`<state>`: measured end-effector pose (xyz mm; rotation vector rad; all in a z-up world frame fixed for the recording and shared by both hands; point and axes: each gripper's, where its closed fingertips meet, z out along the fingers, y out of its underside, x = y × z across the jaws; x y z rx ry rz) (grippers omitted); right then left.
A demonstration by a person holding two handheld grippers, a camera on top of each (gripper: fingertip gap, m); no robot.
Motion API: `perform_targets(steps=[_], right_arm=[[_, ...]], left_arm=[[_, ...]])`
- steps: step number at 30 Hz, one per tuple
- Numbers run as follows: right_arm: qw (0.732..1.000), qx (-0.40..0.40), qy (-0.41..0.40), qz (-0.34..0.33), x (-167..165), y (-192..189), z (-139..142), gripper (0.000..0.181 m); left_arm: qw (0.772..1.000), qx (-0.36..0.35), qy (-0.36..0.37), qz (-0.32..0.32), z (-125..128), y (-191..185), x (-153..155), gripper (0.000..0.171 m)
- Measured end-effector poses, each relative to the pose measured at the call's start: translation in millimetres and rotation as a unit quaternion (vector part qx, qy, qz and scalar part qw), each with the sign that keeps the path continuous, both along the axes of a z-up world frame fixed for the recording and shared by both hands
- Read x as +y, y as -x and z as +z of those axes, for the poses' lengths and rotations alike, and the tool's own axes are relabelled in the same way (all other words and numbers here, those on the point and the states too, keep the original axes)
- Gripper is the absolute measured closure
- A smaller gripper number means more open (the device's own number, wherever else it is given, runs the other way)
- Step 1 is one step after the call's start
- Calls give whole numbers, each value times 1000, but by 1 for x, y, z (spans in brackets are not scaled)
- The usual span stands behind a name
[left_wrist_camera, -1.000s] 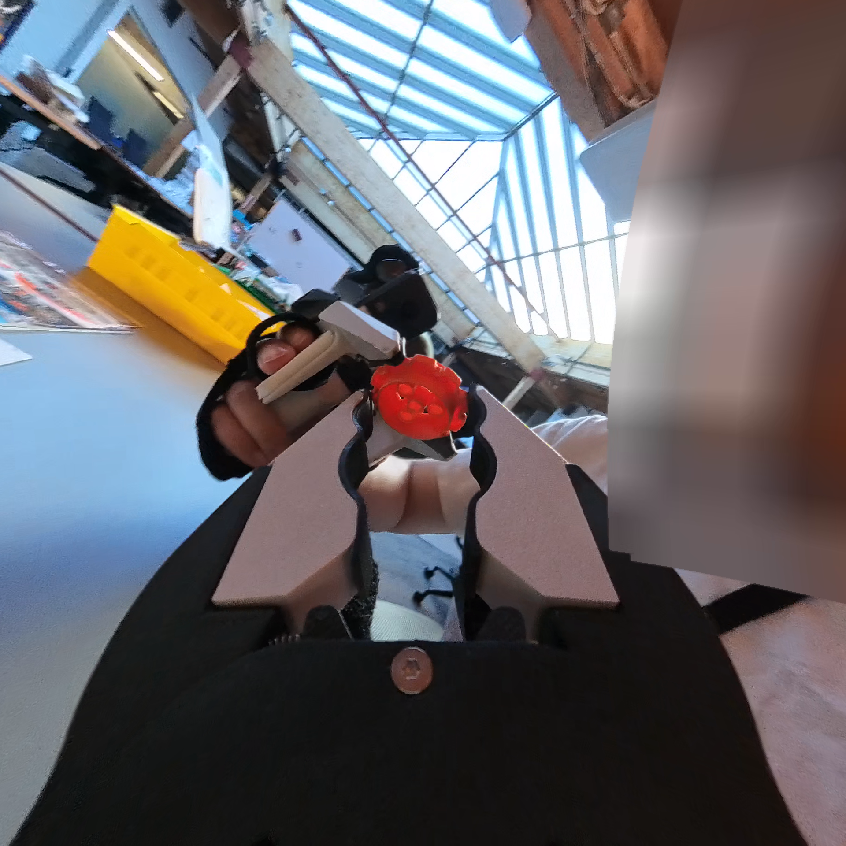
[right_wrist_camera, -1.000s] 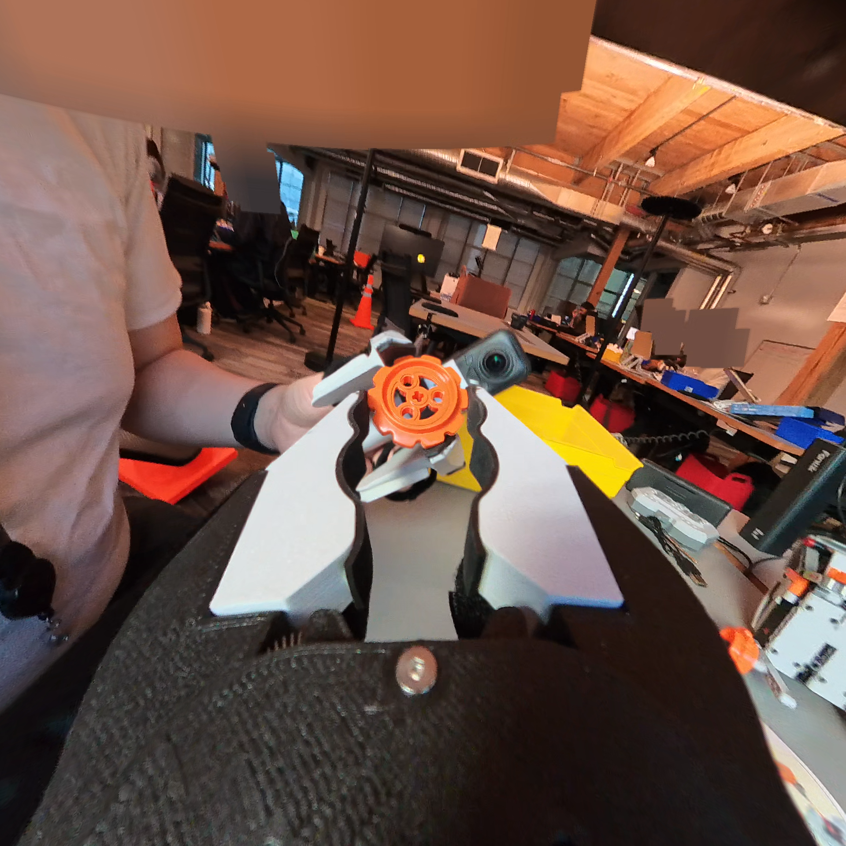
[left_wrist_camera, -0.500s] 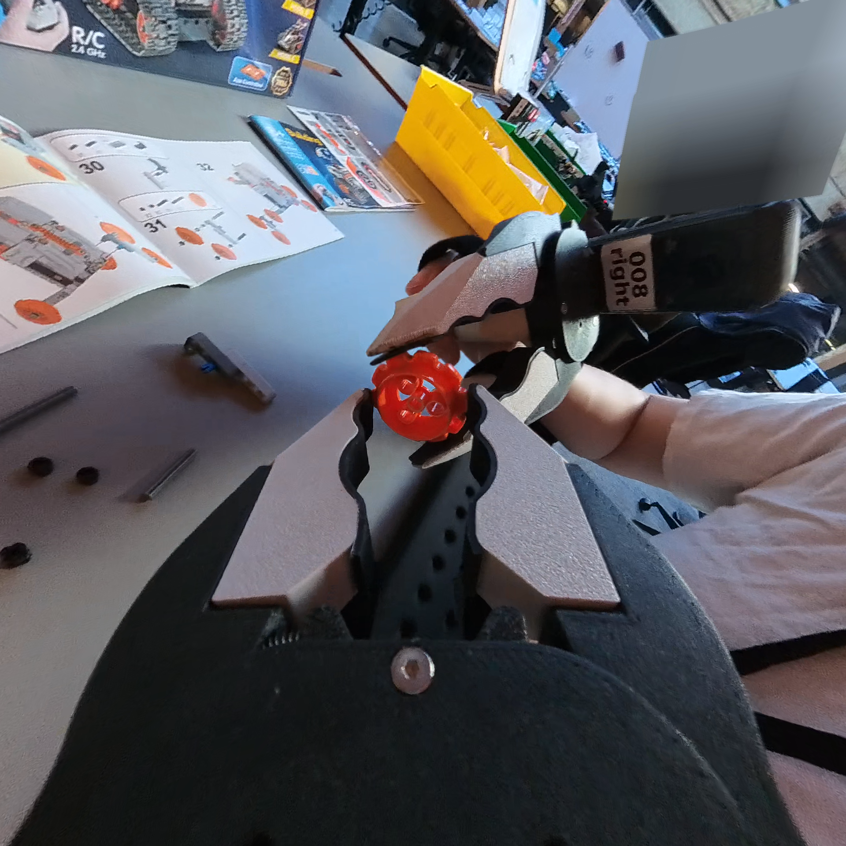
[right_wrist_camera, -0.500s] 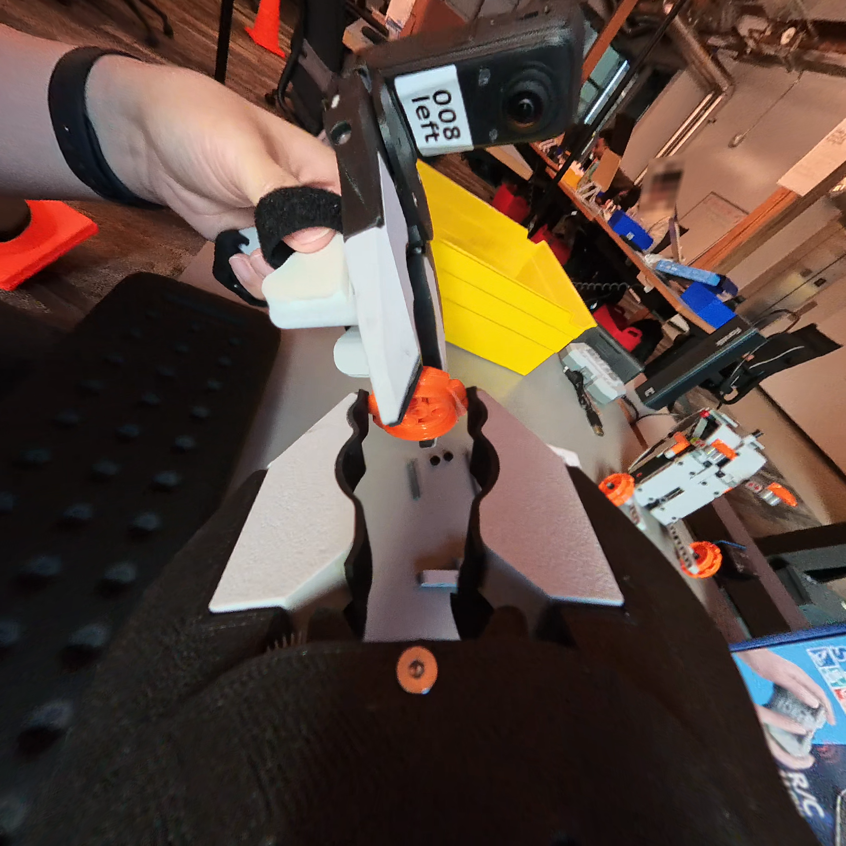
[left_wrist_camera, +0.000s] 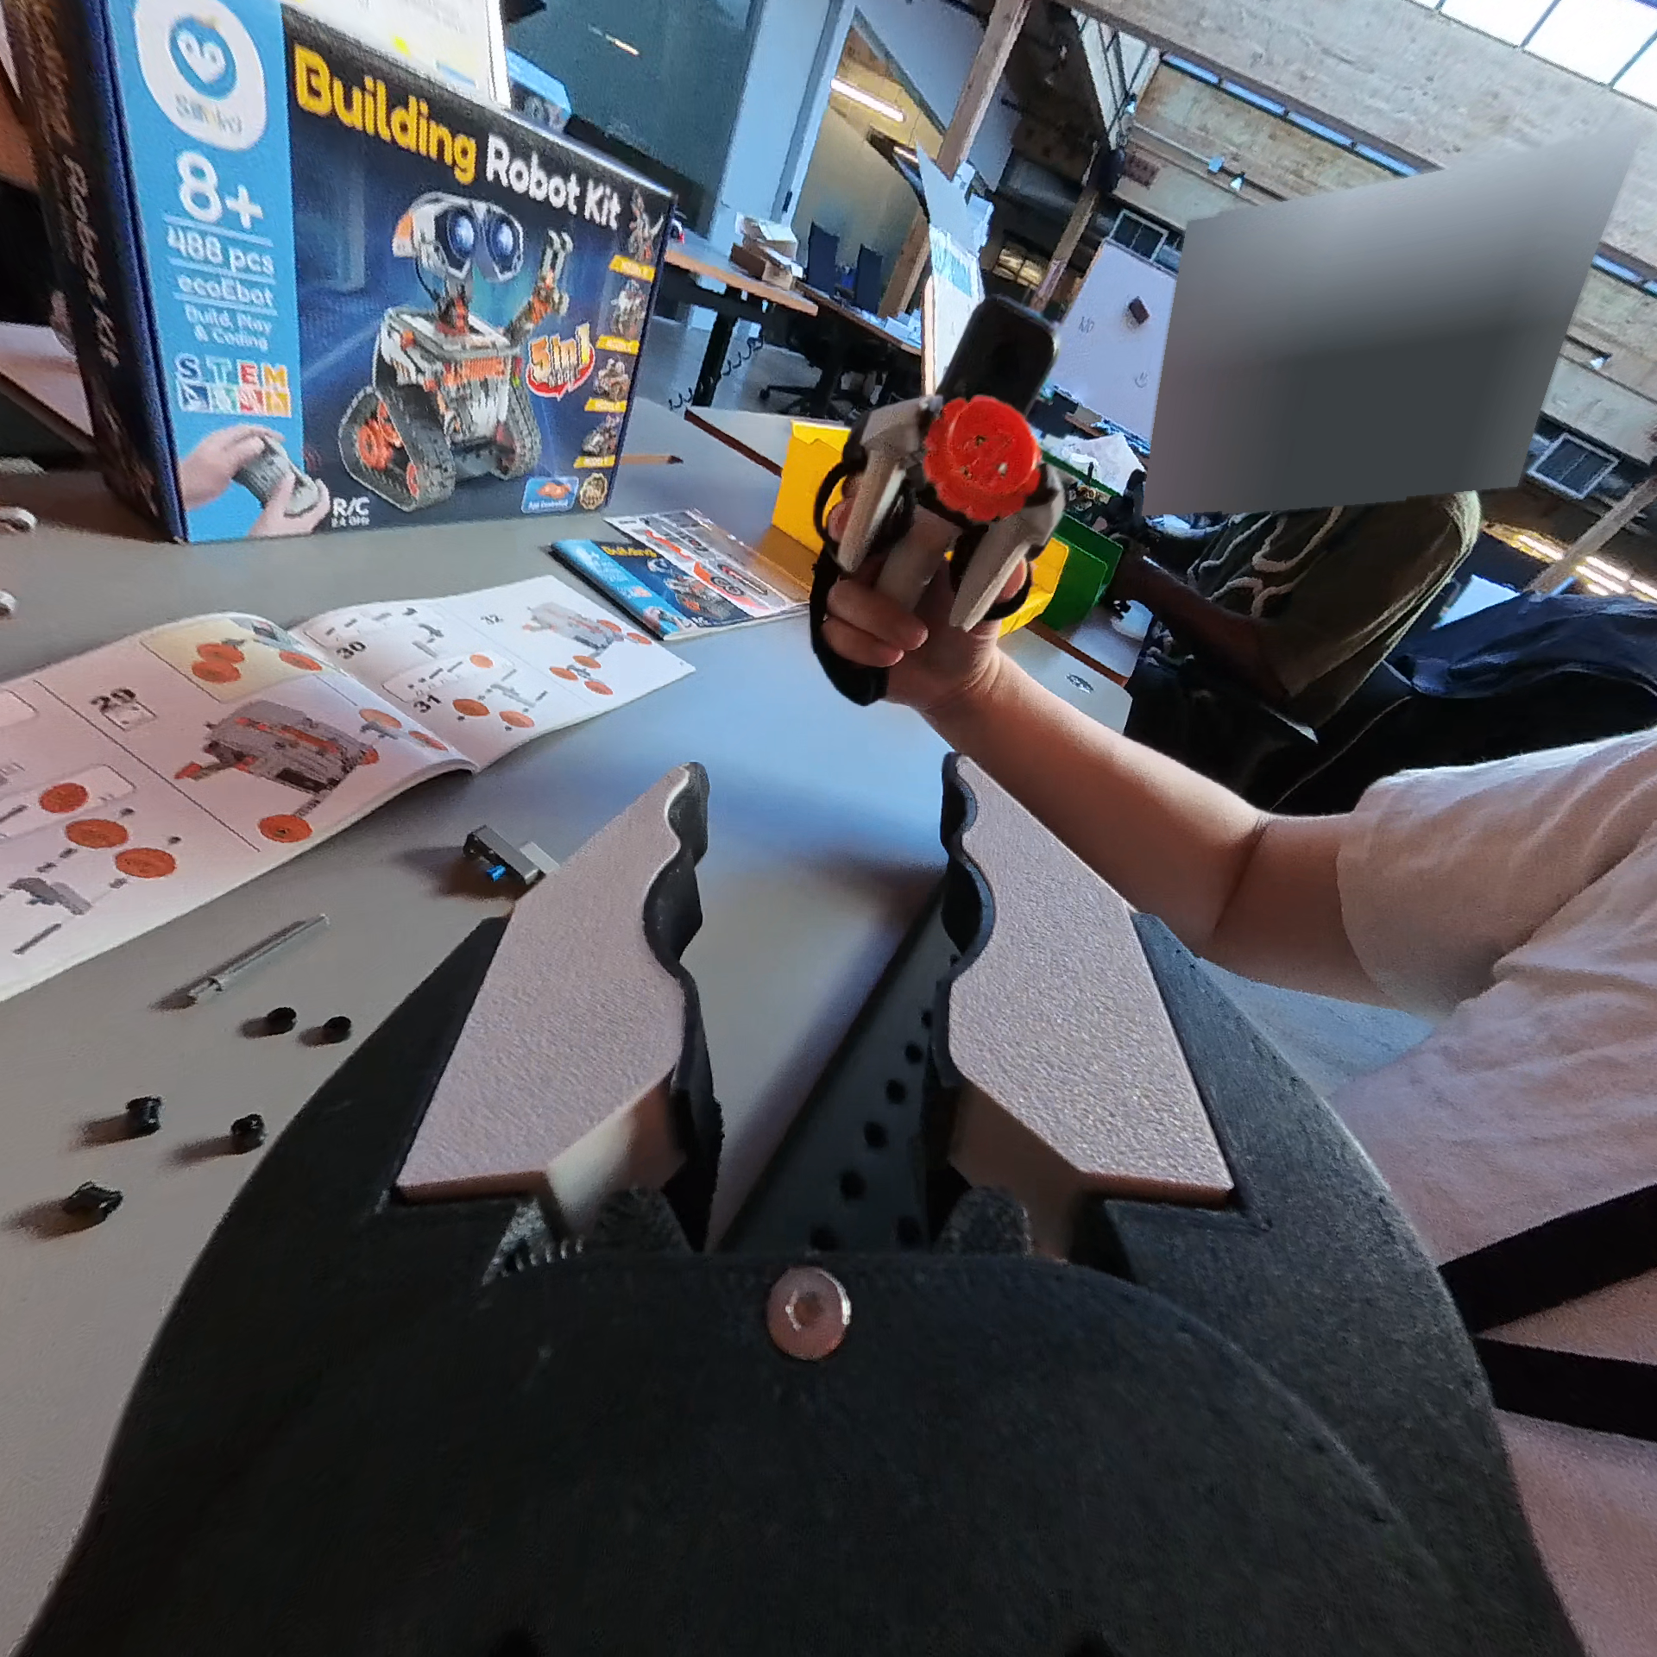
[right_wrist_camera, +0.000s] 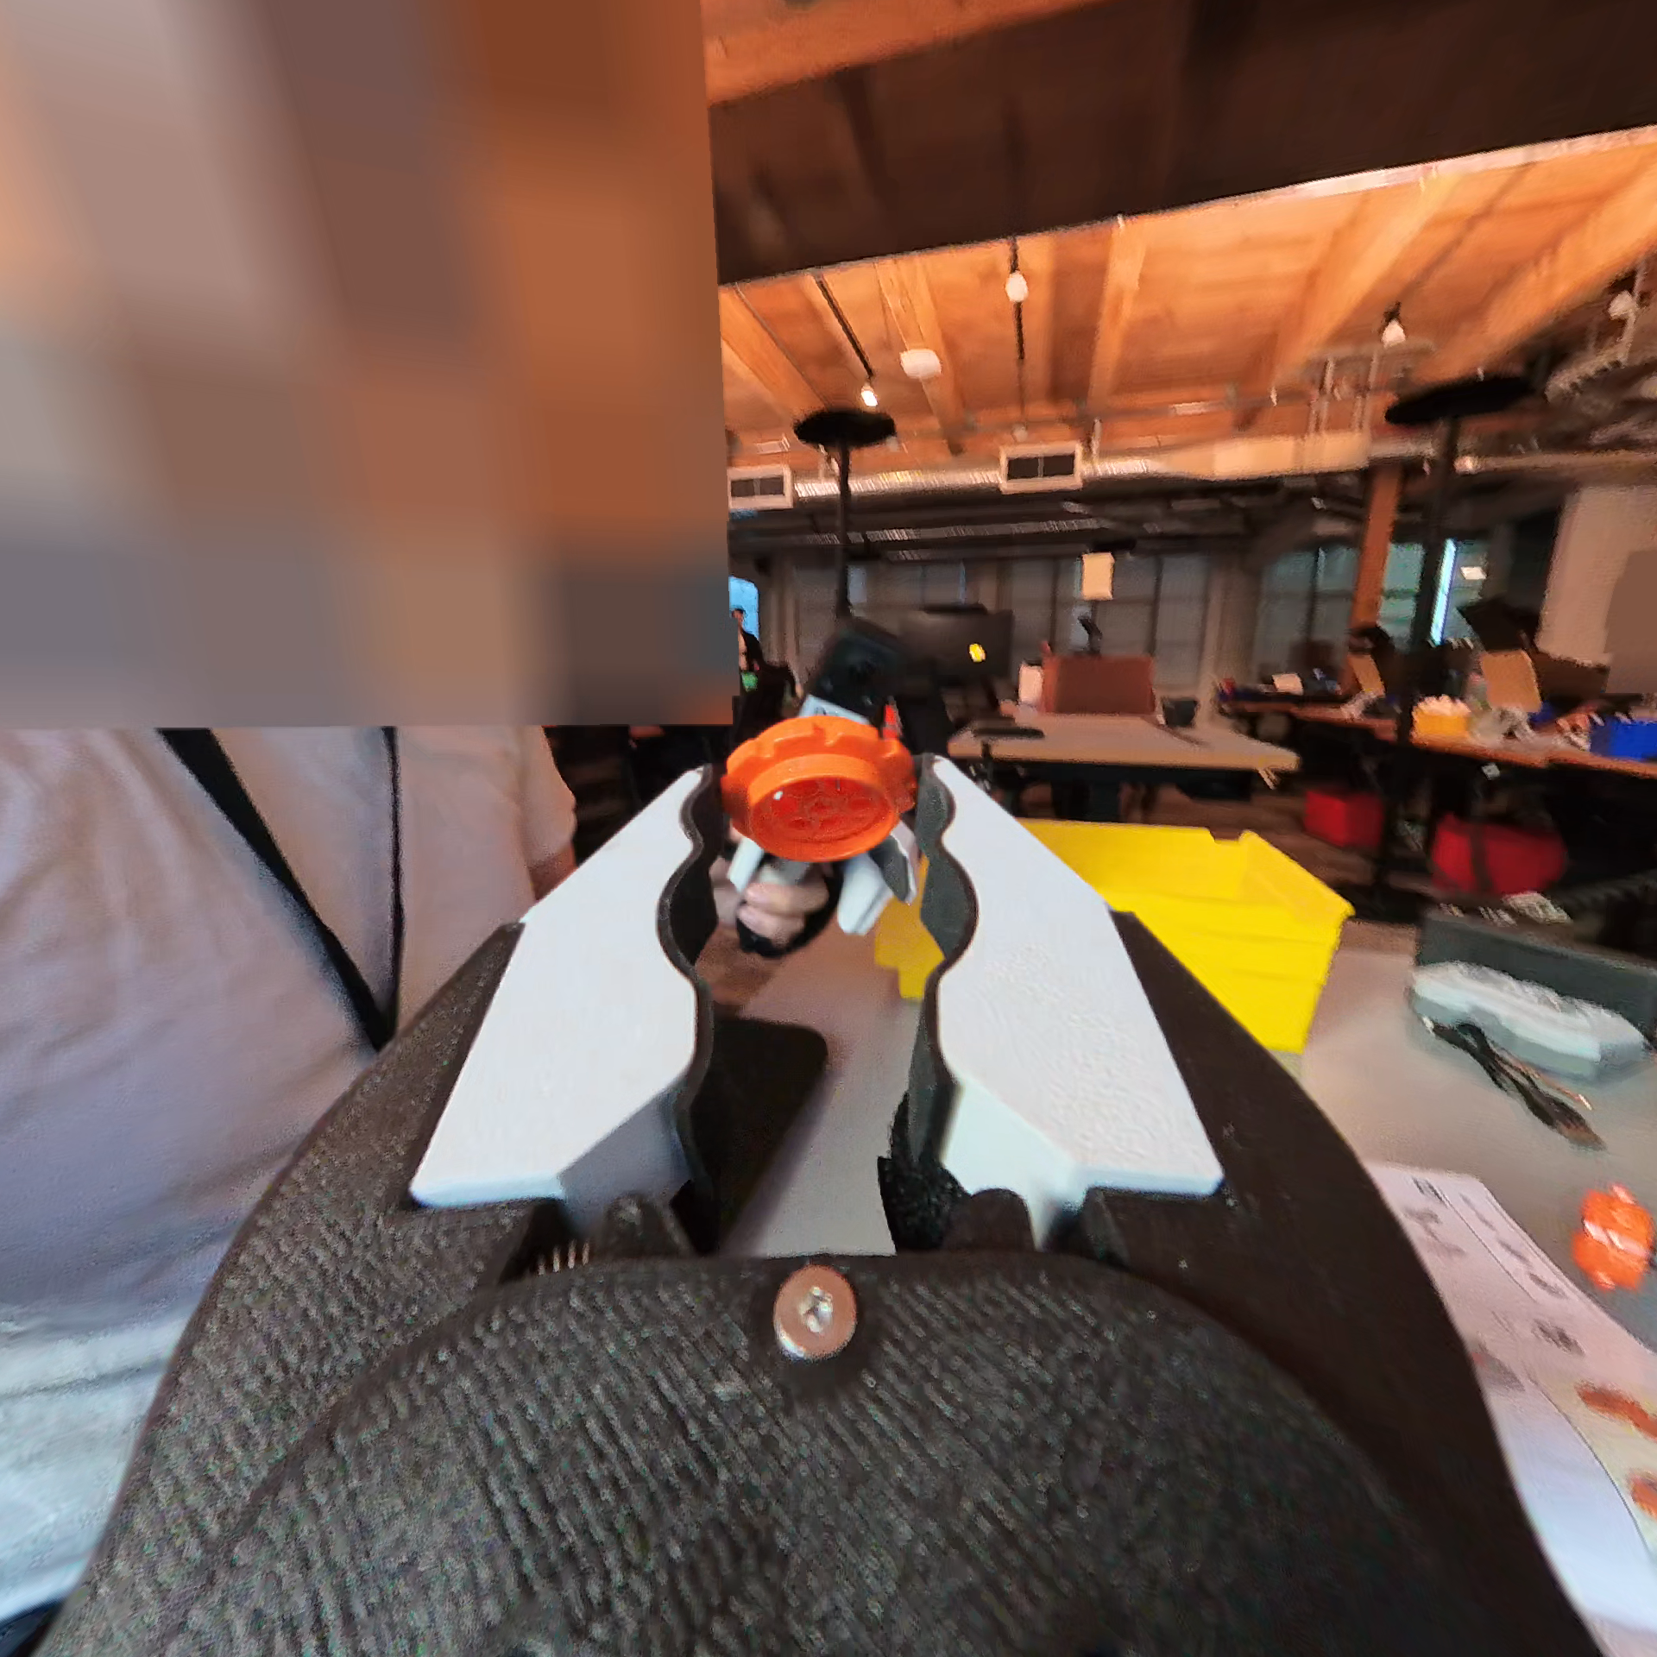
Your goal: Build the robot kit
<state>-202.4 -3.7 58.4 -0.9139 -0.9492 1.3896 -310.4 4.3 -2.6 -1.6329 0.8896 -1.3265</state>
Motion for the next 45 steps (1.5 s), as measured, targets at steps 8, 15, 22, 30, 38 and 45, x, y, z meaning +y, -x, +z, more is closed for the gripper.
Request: perform_targets(steps=[8, 15, 22, 30, 38, 45], right_arm=[[1000, 6, -16, -18, -4, -8, 13, 139], [916, -356, -66, -172, 27, -9, -57, 139], [628, -760, 26, -166, 58, -77, -175, 138], [449, -887, 31, -99, 56, -103, -208, 138], [409, -910, 2, -65, 54, -104, -223, 138], [416, -907, -3, -63, 51, -101, -223, 135]], left_arm=[[1000, 2, -18, 0, 11, 12, -6, 125], [993, 45, -63, 86, 21, 68, 7, 126], [974, 90, -84, 187, 34, 143, 28, 125], [952, 116, -90, 267, 45, 211, 40, 126], [924, 194, -117, 307, 33, 272, 78, 126], [885, 446, -30, 131, -68, 281, 137, 117]])
